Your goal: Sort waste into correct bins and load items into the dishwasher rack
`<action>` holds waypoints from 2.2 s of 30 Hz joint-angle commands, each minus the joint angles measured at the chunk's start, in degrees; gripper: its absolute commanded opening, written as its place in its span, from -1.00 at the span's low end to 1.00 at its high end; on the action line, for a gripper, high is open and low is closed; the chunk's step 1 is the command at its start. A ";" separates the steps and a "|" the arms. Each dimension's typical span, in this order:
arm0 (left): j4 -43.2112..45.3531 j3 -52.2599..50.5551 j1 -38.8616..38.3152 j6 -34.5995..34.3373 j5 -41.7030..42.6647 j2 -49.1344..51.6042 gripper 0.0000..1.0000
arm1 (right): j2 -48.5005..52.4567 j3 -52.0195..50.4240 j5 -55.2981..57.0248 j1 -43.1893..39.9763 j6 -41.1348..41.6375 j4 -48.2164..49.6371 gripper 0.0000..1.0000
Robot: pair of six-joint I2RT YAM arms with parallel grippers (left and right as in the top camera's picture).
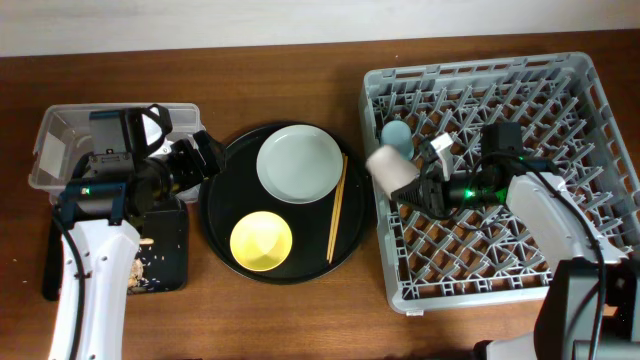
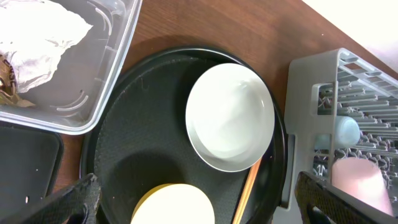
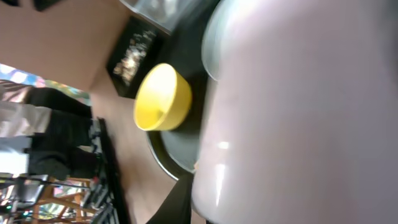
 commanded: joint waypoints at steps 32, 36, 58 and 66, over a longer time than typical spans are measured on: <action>0.09 0.22 0.09 0.70 -0.24 -0.13 0.98 | -13.53 0.09 3.15 -6.99 31.89 -2.45 0.54; 0.09 0.22 0.09 0.70 -0.24 -0.13 0.98 | -19.15 0.09 21.88 -5.51 44.35 3.65 0.97; 0.09 0.22 0.09 0.70 -0.24 -0.13 0.98 | -19.32 -1.09 70.31 31.41 85.79 9.11 -0.64; 0.09 0.22 0.09 0.70 -0.24 -0.13 0.98 | -12.59 -1.11 77.22 32.70 89.33 11.39 -0.62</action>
